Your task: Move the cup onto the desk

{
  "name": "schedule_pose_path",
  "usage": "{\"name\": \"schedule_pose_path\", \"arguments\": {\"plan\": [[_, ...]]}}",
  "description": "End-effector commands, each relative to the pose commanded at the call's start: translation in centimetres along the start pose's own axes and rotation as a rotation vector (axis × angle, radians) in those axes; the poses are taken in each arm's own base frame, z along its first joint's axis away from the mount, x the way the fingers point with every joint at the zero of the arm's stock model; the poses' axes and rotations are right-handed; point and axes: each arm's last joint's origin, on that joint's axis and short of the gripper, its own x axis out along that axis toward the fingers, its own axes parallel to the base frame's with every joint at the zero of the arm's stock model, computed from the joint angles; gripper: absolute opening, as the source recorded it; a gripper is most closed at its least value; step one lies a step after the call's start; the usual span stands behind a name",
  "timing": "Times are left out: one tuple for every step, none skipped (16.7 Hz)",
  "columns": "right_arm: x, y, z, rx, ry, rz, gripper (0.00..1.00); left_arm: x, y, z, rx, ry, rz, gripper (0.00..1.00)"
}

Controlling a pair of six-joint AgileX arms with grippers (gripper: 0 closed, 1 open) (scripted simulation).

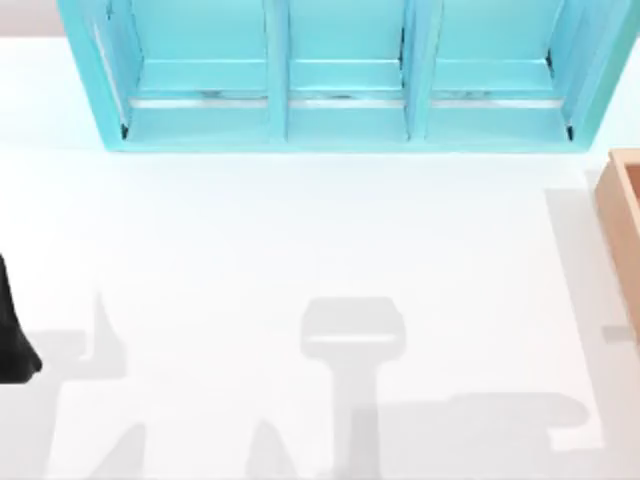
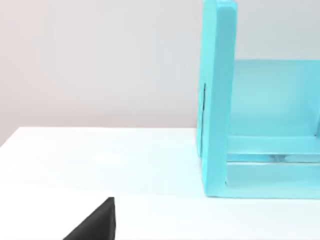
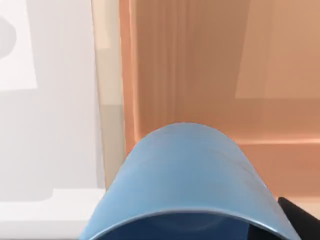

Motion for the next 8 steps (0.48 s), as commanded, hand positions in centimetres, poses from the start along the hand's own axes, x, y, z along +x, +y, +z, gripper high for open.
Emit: {"name": "schedule_pose_path", "arguments": {"plan": [[0.2, -0.1, 0.0, 0.004, 0.005, 0.003, 0.0, 0.0, 0.0, 0.0, 0.0, 0.0, 0.0, 1.0], [0.2, -0.1, 0.1, 0.004, 0.005, 0.003, 0.0, 0.0, 0.0, 0.0, 0.0, 0.0, 0.0, 1.0], [0.1, 0.1, 0.3, 0.004, 0.005, 0.002, 0.0, 0.0, 0.0, 0.0, 0.0, 0.0, 0.0, 1.0], [-0.1, 0.6, 0.7, 0.004, 0.004, 0.002, 0.0, 0.0, 0.0, 0.0, 0.0, 0.0, 0.0, 1.0], [-0.3, 1.2, 1.3, 0.004, 0.002, 0.001, 0.0, 0.0, 0.0, 0.0, 0.0, 0.0, 0.0, 1.0], [-0.5, 2.0, 2.1, 0.004, 0.0, 0.0, 0.0, 0.0, 0.0, 0.0, 0.0, 0.0, 0.0, 1.0], [-0.8, 3.1, 2.9, 0.004, -0.003, 0.0, 0.0, 0.0, 0.0, 0.0, 0.0, 0.0, 0.0, 1.0], [-1.1, 4.4, 3.8, 0.004, -0.006, -0.001, 0.0, 0.0, 0.0, 0.0, 0.0, 0.0, 0.0, 1.0]]}}
